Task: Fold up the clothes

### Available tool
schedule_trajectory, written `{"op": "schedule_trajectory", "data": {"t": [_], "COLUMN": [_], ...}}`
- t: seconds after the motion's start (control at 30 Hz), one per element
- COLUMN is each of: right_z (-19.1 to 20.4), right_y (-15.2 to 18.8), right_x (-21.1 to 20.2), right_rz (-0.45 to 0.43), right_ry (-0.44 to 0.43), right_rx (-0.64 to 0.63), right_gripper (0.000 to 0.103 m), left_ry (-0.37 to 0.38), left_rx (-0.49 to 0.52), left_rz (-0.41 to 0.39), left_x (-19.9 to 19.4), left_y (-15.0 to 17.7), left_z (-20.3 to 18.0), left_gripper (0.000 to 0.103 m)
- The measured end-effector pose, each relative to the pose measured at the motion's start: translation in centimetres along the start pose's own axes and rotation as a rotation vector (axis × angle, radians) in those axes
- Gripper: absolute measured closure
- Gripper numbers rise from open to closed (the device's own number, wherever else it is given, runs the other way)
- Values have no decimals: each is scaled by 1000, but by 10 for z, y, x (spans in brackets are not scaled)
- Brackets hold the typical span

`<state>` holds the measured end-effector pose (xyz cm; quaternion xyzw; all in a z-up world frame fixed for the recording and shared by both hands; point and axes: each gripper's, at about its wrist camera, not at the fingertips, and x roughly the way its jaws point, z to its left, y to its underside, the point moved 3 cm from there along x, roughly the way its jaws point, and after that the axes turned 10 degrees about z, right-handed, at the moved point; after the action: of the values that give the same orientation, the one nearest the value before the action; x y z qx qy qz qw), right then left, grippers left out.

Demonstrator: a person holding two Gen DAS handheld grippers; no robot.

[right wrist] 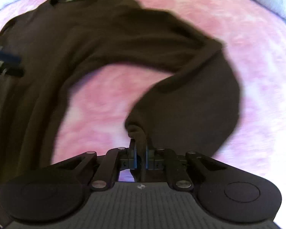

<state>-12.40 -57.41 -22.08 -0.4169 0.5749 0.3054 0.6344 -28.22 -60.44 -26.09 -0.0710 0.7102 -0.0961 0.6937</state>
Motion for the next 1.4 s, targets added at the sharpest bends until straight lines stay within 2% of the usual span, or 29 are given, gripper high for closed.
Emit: {"op": "schedule_trajectory", "data": {"t": [0.1, 0.2, 0.23, 0.27, 0.3, 0.33, 0.37, 0.43, 0.5, 0.67, 0.9, 1.07, 1.17, 1.27, 1.33, 1.4], "right_z": [-68, -154, -185, -209, -229, -250, -261, -256, -239, -170, -34, 65, 117, 167, 203, 234], "right_y": [-19, -36, -41, -43, -44, -46, -45, -36, -25, -11, 17, 12, 11, 13, 20, 28], "right_x": [-57, -101, -112, -117, -119, -122, -126, -128, -116, -69, -59, -73, -78, -80, -82, -80], "right_rz": [-126, -246, -285, -296, -297, -297, -314, -336, -321, -212, -112, -101, -114, -114, -104, -83], "right_ry": [137, 349, 439, 493, 535, 577, 561, 481, 409, 177, -48, -139, -160, -153, -123, -94], "right_rx": [40, 124, 165, 208, 254, 299, 341, 367, 335, 290, 147, -22, -81, -91, -75, -32], "right_gripper": [97, 96, 84, 50, 45, 47, 47, 47, 47, 47, 45, 42, 38, 36, 36, 33], "left_ry": [-14, -25, -27, -31, -38, -42, -44, -49, -60, -115, -264, -290, -258, -176, -74, 80], "left_rx": [-2, -22, -29, -36, -42, -49, -59, -83, -113, -220, -418, -537, -532, -532, -568, -612], "left_rz": [-3, -14, -18, -23, -26, -27, -27, -22, -9, 20, 78, 104, 96, 88, 107, 132], "left_x": [-8, -15, -17, -20, -22, -25, -28, -32, -35, -53, -92, -104, -98, -81, -62, -43], "left_y": [-2, -5, -6, -7, -7, -7, -5, 1, 10, 45, 127, 191, 220, 243, 259, 270], "left_z": [-3, -6, -8, -9, -11, -13, -15, -18, -17, -1, 78, 136, 163, 194, 216, 229], "left_gripper": [75, 74, 74, 74, 74, 74, 73, 71, 71, 69, 59, 58, 57, 56, 59, 63]}}
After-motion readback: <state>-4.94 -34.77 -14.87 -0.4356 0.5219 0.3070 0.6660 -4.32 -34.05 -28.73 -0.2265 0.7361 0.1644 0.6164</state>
